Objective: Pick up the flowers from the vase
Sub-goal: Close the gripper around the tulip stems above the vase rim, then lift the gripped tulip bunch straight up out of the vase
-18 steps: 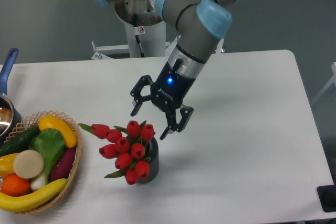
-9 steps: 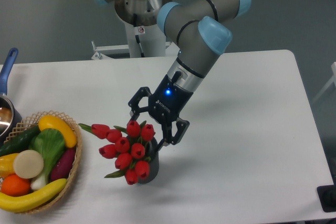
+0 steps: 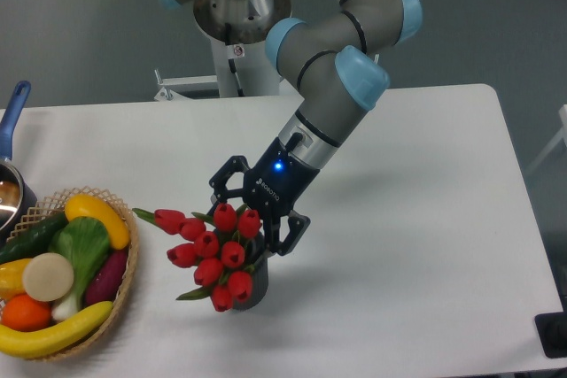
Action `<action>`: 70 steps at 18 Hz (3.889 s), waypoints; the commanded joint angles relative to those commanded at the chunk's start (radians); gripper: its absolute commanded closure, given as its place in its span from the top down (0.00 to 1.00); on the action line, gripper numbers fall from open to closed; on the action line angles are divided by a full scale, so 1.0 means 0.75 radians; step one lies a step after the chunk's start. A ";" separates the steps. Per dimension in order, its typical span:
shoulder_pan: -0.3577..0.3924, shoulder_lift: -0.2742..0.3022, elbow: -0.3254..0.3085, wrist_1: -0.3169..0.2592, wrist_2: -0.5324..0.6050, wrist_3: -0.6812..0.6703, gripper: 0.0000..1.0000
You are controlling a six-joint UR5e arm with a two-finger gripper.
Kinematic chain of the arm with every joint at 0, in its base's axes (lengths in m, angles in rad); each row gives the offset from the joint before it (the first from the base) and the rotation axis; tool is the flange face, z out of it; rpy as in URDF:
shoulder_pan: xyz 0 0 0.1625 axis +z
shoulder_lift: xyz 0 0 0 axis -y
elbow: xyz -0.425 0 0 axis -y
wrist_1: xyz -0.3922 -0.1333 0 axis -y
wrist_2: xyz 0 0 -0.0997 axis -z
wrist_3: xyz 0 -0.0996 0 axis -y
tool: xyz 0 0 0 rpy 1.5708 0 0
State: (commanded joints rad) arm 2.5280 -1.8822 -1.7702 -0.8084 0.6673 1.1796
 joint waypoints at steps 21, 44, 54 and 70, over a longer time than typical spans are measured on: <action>0.018 0.012 0.004 -0.002 -0.018 -0.031 0.29; 0.045 0.176 0.172 -0.002 -0.131 -0.435 0.30; 0.078 0.209 0.311 -0.006 -0.127 -0.560 0.30; 0.317 0.202 0.315 -0.006 -0.117 -0.472 0.30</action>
